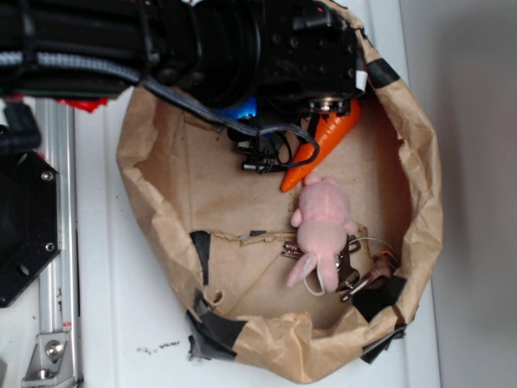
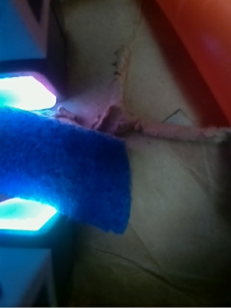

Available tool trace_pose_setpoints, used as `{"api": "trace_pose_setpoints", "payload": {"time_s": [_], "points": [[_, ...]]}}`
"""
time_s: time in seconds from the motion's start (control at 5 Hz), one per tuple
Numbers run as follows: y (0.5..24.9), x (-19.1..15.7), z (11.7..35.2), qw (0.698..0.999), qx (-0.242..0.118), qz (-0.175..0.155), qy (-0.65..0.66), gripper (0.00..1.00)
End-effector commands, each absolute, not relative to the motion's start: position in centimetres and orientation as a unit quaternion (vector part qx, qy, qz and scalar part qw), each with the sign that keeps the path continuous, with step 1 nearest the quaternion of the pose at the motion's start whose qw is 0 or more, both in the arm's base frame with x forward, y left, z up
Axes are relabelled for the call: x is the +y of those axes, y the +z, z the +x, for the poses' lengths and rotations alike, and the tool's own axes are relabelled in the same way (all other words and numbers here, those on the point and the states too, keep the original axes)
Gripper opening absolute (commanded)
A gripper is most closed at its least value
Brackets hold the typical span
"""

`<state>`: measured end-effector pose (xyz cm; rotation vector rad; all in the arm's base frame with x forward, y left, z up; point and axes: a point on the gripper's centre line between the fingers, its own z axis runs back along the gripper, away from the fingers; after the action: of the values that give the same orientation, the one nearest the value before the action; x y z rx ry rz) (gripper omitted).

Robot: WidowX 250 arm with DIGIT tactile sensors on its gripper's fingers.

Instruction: Grab the blue sponge.

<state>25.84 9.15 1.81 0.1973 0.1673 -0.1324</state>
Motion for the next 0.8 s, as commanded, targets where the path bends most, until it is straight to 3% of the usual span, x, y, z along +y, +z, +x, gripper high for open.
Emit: {"api": "trace_pose_setpoints", "payload": {"time_s": [0.0,0.2,0.4,0.6], "points": [[7.0,7.3,26.3,0.996,0.008,0.042,-0.083,0.0],[12.0,3.9,26.6,0.993,-0.048,0.014,-0.104,0.0],[17.1,1.4,26.3,0.994,-0.085,0.011,-0.074,0.0],[20.1,1.0,25.0,0.993,-0.113,0.02,-0.029,0.0]]}}
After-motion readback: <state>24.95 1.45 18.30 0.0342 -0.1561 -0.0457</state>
